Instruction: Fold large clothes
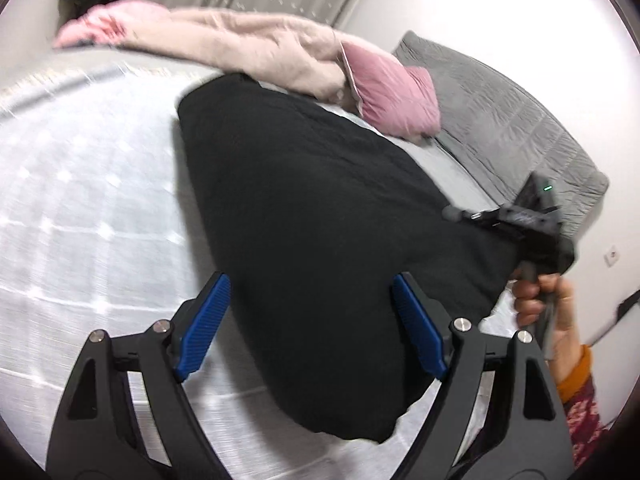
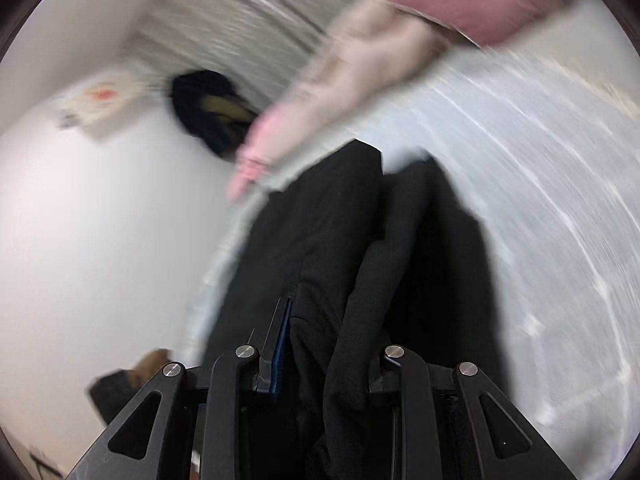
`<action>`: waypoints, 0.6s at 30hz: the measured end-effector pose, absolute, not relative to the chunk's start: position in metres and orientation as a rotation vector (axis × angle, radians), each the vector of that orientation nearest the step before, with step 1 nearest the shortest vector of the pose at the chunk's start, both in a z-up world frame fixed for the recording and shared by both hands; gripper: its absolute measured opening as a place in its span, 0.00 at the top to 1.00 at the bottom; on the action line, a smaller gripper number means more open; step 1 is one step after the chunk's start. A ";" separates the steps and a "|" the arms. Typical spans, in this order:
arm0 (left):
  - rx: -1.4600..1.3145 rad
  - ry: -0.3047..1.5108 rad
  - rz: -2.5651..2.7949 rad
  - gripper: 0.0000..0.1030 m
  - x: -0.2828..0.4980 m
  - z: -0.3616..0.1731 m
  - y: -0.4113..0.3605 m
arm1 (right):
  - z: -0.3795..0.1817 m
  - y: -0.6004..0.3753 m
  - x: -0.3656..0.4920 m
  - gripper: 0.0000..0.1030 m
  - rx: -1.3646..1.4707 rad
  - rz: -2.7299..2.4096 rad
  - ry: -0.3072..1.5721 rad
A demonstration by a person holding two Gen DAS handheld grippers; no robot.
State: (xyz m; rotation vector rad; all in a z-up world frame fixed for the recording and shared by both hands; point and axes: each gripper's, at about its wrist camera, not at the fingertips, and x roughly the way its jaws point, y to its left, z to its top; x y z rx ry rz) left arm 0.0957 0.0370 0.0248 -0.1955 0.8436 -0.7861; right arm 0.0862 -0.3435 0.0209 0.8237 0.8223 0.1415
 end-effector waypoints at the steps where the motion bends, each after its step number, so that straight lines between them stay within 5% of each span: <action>1: -0.212 0.853 -0.796 0.19 0.096 0.021 0.033 | 0.016 -0.354 0.082 0.74 0.832 0.129 0.833; 7: -0.236 0.785 -0.803 0.25 0.084 0.037 0.046 | -0.002 -0.363 0.091 0.70 0.859 0.134 0.837; 11: -0.187 0.762 -0.798 0.49 0.082 0.044 0.051 | 0.021 -0.374 0.066 0.50 0.921 0.106 0.836; 14: -0.160 0.756 -0.805 0.52 0.082 0.046 0.049 | 0.034 -0.376 0.039 0.29 0.940 0.118 0.829; 18: -0.141 0.734 -0.813 0.63 0.085 0.054 0.045 | 0.026 -0.375 0.019 0.27 1.037 0.201 0.909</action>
